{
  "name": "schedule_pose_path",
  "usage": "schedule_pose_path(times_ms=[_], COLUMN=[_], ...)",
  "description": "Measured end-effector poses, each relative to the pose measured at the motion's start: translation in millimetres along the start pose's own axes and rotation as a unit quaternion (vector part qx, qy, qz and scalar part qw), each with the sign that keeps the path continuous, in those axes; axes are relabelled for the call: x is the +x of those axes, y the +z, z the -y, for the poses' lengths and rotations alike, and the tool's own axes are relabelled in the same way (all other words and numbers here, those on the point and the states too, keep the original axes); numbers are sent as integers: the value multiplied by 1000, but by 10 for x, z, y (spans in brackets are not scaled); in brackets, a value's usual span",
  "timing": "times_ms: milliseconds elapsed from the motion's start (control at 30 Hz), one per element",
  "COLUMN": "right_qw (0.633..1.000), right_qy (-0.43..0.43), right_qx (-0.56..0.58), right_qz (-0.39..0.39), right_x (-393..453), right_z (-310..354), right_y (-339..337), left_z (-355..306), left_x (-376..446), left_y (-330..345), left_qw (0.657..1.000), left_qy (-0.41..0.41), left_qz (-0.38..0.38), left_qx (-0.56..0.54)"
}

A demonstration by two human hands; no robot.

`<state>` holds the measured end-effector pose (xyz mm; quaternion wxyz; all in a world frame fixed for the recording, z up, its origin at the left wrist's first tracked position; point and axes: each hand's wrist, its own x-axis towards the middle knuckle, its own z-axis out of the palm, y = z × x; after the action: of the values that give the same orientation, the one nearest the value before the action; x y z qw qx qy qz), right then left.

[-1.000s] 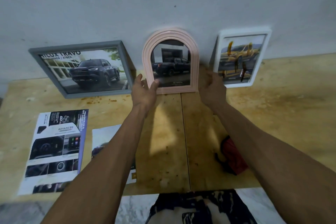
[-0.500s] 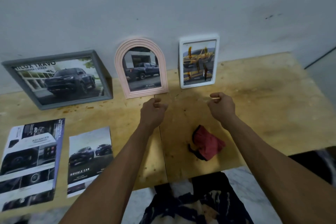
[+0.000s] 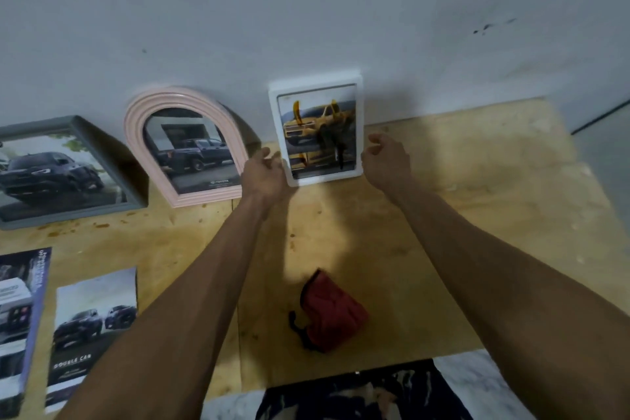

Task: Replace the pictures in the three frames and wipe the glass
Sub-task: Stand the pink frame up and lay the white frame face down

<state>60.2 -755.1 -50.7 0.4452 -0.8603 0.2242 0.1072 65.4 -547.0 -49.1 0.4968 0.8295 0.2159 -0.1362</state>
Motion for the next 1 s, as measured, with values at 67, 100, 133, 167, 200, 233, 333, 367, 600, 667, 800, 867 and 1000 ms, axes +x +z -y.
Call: schedule_pose_path(times_ms=[67, 100, 133, 167, 200, 233, 333, 367, 600, 667, 800, 867, 1000], right_qw=[999, 998, 997, 997, 997, 997, 996, 997, 996, 995, 996, 995, 987], right_qy=[-26, -36, -38, -39, -39, -41, -57, -62, -89, -95, -83, -81, -63], right_qx=[-24, -27, -24, -24, -28, -35, -39, -36, -7, -6, 25, 50, 148], right_qz=[32, 49, 59, 61, 61, 60, 48, 41, -9, -23, -38, -42, -25], right_x=[186, 267, 340, 404, 462, 503, 552, 544, 289, 144, -259, -537, -1129], right_z=[45, 63, 70, 77, 76, 76, 38, 22, -64, -58, 53, 126, 256], right_y=[-49, -61, -58, -52, -38, -24, 47, 65, 35, 52, 175, 273, 551], left_z=[-88, -113, -144, -155, -167, -180, -198, -194, -86, -8, 230, 354, 700], left_x=[125, 190, 232, 281, 312, 327, 312, 300, -17, -152, -417, -586, -913], left_y=[94, 139, 172, 204, 226, 242, 274, 282, 223, 151, -126, -320, -806], left_qw=[1000, 1000, 999, 999, 999, 999, 998, 998, 998, 997, 992, 984, 967], left_qy=[-8, -14, -18, -16, -14, -10, -16, -15, 18, 21, -4, -17, -38], left_qz=[-15, -26, -34, -43, -48, -51, -52, -56, -63, -65, -65, -56, -41], left_qx=[-2, -1, 1, 3, 7, 12, 16, 12, -5, -25, -110, -168, -247])
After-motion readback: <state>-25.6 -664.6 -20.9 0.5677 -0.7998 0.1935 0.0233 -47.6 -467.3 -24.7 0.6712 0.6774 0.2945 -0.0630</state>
